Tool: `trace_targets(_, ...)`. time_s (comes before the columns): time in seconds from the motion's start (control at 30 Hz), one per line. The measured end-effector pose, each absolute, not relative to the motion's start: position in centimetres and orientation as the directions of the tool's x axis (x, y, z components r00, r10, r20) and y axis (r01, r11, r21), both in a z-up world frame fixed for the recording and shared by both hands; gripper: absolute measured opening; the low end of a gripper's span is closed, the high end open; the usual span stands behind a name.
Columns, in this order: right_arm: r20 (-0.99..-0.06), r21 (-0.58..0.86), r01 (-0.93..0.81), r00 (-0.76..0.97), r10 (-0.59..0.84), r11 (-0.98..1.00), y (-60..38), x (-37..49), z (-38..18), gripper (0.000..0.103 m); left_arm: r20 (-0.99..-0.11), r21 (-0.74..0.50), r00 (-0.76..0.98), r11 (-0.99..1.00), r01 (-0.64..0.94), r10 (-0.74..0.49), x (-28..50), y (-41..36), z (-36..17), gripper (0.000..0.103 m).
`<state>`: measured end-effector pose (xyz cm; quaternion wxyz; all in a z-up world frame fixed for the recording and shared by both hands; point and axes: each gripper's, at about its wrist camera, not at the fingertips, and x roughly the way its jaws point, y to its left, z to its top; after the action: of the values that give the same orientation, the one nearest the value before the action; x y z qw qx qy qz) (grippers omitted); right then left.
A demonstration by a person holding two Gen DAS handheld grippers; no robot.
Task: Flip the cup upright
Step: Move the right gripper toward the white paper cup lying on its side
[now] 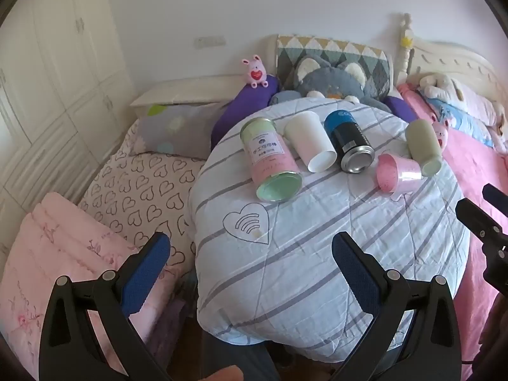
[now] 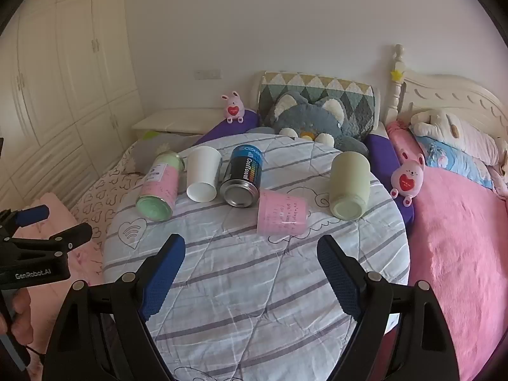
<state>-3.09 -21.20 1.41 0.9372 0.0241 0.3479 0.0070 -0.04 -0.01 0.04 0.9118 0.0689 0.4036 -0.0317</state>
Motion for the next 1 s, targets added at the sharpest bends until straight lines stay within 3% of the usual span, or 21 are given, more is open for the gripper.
trace_targets(1.0,-0.622,0.032,0.021,0.783,0.003,0.999,-19.4,-4.2,3.9,0.086,-0.683,0.081,0.730,0.995,0.060,0.011,-2.3,1.5,2.8,0.103)
